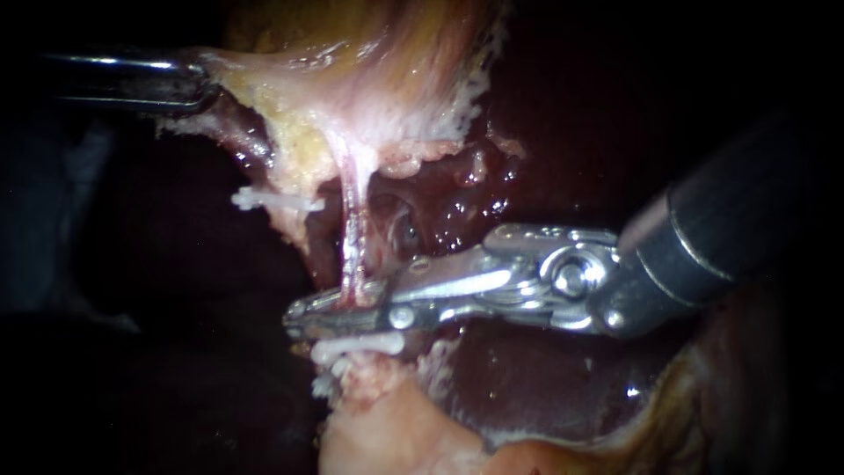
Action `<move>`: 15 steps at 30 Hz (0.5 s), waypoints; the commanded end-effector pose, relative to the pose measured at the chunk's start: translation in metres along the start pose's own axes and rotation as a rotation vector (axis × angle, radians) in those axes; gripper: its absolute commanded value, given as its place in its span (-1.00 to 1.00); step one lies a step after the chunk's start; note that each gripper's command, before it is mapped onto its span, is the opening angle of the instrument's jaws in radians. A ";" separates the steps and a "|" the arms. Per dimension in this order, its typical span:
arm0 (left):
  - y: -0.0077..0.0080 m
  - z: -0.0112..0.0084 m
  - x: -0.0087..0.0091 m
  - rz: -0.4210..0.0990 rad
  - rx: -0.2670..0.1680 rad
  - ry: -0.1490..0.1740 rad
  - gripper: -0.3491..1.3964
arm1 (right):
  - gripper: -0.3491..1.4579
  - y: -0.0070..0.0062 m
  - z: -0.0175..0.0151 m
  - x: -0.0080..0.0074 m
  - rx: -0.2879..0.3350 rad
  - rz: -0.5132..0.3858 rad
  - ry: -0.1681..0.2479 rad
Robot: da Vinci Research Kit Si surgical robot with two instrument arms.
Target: Going back second clip right tube
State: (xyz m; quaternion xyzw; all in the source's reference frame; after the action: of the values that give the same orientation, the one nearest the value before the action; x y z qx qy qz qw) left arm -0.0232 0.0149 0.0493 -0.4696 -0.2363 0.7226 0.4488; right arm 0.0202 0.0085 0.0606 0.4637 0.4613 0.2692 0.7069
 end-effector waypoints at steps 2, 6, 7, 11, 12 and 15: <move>0.0000 0.0000 0.0000 0.000 0.000 0.000 -1.00 | -1.00 0.0000 0.0000 0.0000 0.000 0.000 0.000; 0.0000 0.0000 0.0000 0.000 0.000 0.000 -1.00 | -1.00 0.0000 -0.0001 -0.0001 0.004 0.000 0.005; 0.0000 0.0000 0.0000 0.000 0.000 0.000 -1.00 | -0.82 0.0001 -0.0002 -0.0001 0.008 -0.001 0.016; 0.0000 0.0000 0.0000 0.000 0.000 0.000 -1.00 | -0.19 0.0004 -0.0001 -0.0004 0.054 -0.008 0.088; 0.0000 0.0000 0.0000 0.000 0.000 0.000 -1.00 | -0.14 0.0004 0.0000 -0.0004 0.057 -0.009 0.103; 0.0000 0.0000 0.0000 0.000 0.000 0.000 -1.00 | -0.10 0.0006 0.0000 -0.0006 0.030 -0.009 0.130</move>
State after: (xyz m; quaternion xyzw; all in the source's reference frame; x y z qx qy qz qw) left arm -0.0231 0.0149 0.0493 -0.4696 -0.2365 0.7226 0.4487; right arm 0.0200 0.0083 0.0615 0.4501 0.5122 0.2924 0.6705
